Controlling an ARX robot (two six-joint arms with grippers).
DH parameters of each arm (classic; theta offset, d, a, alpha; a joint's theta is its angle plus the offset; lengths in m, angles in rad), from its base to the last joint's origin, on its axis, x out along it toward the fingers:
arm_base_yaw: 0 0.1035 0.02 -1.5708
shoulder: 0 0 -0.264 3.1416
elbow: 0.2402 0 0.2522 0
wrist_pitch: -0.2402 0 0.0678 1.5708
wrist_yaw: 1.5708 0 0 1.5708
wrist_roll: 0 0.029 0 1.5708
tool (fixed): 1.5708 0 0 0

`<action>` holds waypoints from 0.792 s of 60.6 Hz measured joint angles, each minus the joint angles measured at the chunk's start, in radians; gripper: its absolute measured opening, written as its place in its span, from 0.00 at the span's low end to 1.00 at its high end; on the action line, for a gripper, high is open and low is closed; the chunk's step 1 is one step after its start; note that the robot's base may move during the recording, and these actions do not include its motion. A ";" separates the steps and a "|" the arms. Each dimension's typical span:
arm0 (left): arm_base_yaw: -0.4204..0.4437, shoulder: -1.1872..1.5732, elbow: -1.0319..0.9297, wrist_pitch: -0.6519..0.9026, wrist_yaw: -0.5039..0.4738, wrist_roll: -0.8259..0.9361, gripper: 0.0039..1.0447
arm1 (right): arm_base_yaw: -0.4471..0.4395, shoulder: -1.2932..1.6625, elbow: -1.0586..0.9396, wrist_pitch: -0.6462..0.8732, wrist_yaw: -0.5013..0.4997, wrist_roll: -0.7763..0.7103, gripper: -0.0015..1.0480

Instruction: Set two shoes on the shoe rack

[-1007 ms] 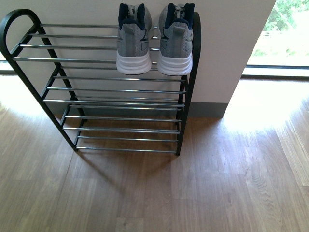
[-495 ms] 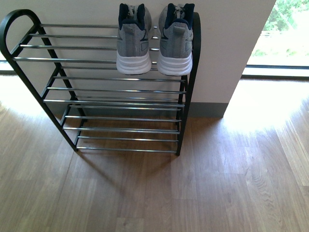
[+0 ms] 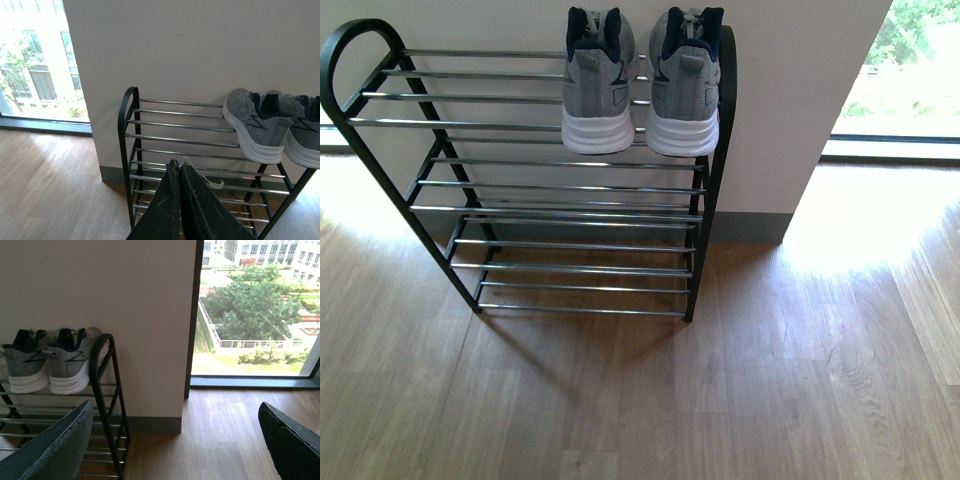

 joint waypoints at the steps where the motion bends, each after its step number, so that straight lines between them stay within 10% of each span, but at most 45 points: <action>1: 0.000 -0.008 -0.002 -0.005 0.000 0.000 0.01 | 0.000 0.000 0.000 0.000 0.000 0.000 0.91; 48: 0.000 -0.272 -0.042 -0.209 0.000 0.001 0.01 | 0.000 0.000 0.000 0.000 0.000 0.000 0.91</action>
